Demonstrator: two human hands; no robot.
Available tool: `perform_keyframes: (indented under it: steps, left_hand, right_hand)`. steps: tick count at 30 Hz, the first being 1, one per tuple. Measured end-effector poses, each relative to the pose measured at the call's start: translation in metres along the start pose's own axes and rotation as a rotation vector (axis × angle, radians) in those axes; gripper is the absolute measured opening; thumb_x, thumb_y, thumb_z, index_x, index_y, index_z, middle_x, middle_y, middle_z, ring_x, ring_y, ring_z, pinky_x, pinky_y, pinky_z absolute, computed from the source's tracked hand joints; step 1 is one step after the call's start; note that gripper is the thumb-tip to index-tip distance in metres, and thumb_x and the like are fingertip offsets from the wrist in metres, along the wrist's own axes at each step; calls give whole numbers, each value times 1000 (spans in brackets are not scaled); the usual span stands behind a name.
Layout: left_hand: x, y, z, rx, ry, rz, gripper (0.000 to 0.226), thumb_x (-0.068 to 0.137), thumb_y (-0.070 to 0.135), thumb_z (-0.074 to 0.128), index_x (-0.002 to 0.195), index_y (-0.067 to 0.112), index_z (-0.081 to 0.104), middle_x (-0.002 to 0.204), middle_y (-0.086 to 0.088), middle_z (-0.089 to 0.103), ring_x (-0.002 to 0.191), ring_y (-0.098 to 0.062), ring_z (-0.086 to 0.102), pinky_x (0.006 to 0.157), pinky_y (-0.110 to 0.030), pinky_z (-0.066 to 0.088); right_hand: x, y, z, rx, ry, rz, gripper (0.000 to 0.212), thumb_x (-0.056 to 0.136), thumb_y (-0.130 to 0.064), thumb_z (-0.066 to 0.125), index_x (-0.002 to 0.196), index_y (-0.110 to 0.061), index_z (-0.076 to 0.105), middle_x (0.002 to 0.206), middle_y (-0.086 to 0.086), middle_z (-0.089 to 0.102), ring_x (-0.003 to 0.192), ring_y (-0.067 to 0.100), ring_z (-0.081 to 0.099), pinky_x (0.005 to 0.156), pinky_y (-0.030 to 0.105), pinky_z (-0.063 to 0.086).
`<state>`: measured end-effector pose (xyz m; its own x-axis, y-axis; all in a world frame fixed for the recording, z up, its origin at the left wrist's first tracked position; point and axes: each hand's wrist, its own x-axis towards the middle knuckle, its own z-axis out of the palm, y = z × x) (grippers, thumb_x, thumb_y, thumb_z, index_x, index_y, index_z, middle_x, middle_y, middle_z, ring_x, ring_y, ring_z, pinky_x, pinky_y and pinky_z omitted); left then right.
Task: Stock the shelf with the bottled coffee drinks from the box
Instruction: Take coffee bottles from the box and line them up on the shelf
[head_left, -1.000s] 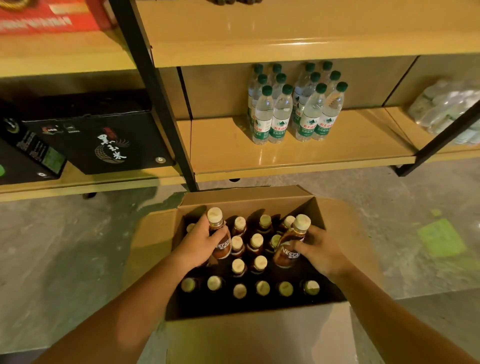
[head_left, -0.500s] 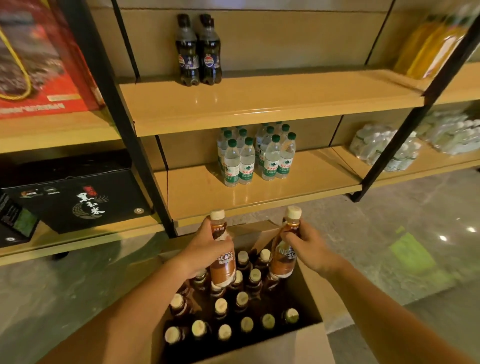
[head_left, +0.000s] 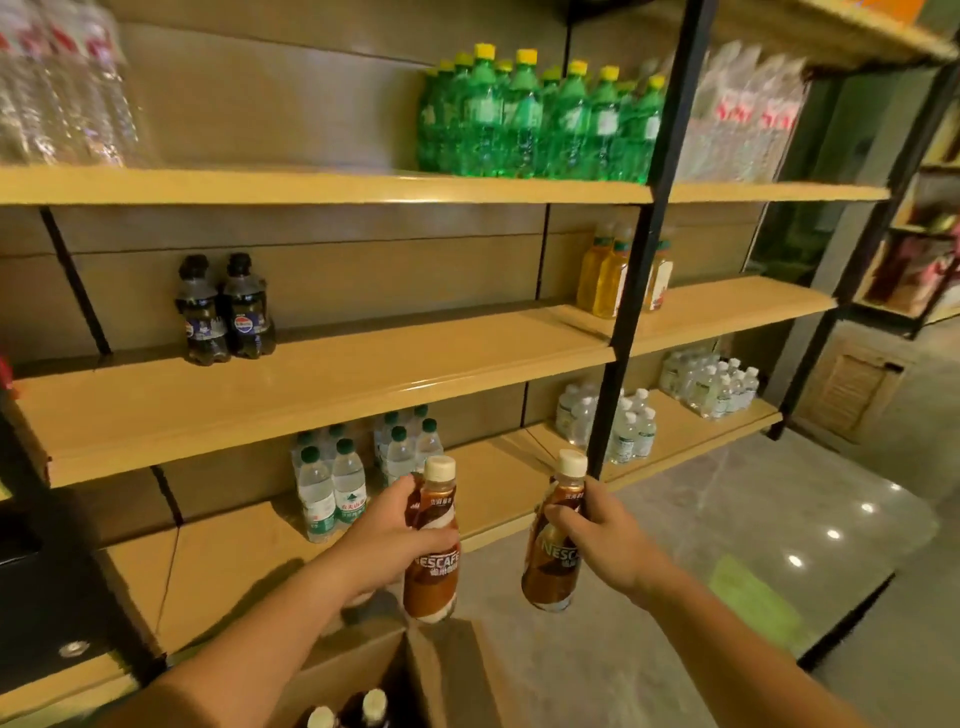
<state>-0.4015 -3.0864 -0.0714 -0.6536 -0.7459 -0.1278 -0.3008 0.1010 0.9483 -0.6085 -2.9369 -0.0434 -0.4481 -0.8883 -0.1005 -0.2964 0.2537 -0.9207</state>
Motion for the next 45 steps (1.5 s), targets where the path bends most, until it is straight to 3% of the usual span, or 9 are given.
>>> perform_keyframes:
  steps: [6,12,16,21,24,27,34,38,45]
  left_hand:
    - [58,107,80,-34,37,173,57,71,22,90,118,36,61,115,6,74,111,-16,69,103,-52,50]
    - [115,193,156,-48,65,297,47,80,12,81,119,29,61,112,2,74,109,-18,68,99,-49,53]
    - [157,232,196,-18,69,364,45,82,13,80,117,32,60,112,4,73,108,-15,67,97,-44,53]
    - [227,267,239,-2,69,422,48,80,15,82,119,32,60,113,8,72,108,-13,67,94,-39,53]
    - [274,287,262,-4,51,459,49,80,16,83,115,40,59,115,10,70,110,-13,65,96,-41,52]
    - [322,310,285,-15,52,466,48,80,16,83,117,36,61,115,8,71,110,-14,66,98,-45,52]
    - [429,356,345,-29,91,478,44,76,16,85,112,29,65,110,2,73,106,-20,69,99,-52,53]
    - [498,376,389,-17,127,466,43,71,21,86,107,27,66,105,1,75,103,-21,71,99,-54,53]
    - [627,410,475,-4,217,406,38,81,17,82,112,30,65,106,5,75,103,-15,71,98,-47,54]
  right_hand:
    - [13,-3,-133,-83,31,-86,17,98,-26,60,109,-35,50,114,-2,62,110,16,59,98,37,49]
    - [38,-2,-248,-136,72,-157,14,99,-26,58,104,-35,48,105,-9,58,95,7,56,92,33,46]
    - [67,6,-307,-166,101,-152,12,99,-28,58,109,-29,52,109,-2,62,102,13,59,94,36,48]
    - [117,19,-373,-186,150,-161,10,98,-24,59,104,-29,52,104,-7,62,101,13,60,75,23,46]
    - [152,24,-415,-209,202,-146,18,98,-26,59,115,-28,52,111,-2,63,105,17,60,83,28,50]
    - [185,21,-459,-205,221,-132,25,99,-26,58,123,-27,50,118,1,62,113,21,59,94,37,48]
    - [274,17,-566,-203,208,-158,29,101,-26,56,128,-26,45,115,1,59,110,20,57,93,39,47]
    - [335,31,-628,-205,192,-229,14,101,-23,56,111,-28,48,103,-6,58,93,8,55,88,35,44]
    - [479,74,-754,-285,107,-300,10,99,-27,58,105,-30,51,110,1,63,102,15,59,93,37,48]
